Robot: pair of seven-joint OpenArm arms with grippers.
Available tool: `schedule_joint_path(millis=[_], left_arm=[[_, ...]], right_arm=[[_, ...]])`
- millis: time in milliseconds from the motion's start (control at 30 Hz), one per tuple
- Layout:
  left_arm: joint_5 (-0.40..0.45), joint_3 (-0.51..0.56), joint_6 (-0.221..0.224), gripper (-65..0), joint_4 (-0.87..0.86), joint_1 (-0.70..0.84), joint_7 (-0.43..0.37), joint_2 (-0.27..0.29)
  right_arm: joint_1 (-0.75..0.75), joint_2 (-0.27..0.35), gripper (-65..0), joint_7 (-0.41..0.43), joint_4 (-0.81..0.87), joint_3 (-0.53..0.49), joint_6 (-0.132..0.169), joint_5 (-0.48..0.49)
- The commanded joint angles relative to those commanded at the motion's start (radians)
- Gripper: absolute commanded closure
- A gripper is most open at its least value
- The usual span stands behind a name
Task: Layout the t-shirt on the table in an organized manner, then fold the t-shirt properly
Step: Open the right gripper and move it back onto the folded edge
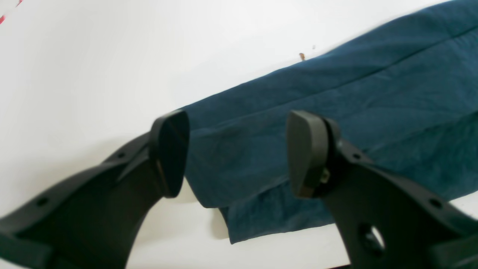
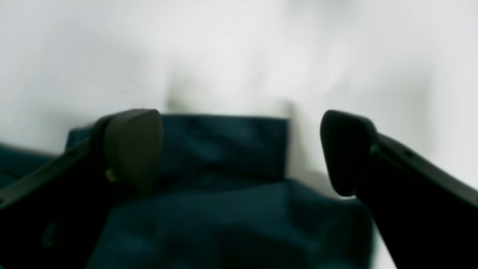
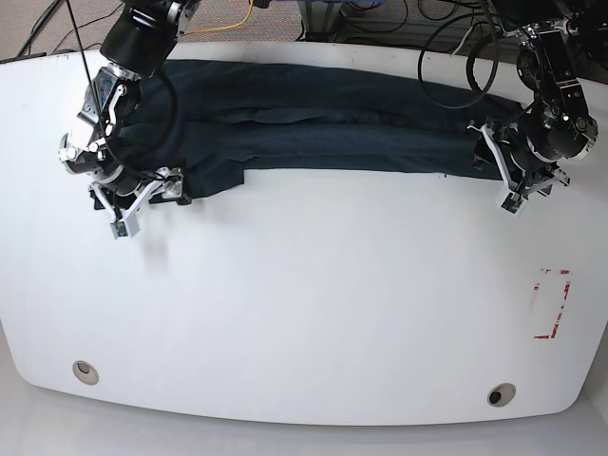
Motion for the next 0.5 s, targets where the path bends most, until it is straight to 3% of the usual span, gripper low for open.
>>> schedule_joint_path(millis=[500], left_arm=[[0.0,0.0,0.0,-38.5,0.0,-0.002,0.0,0.0]], right_arm=[[-0.04,-0.018,-65.0,0.002,0.003,-0.006,0.0,0.0]])
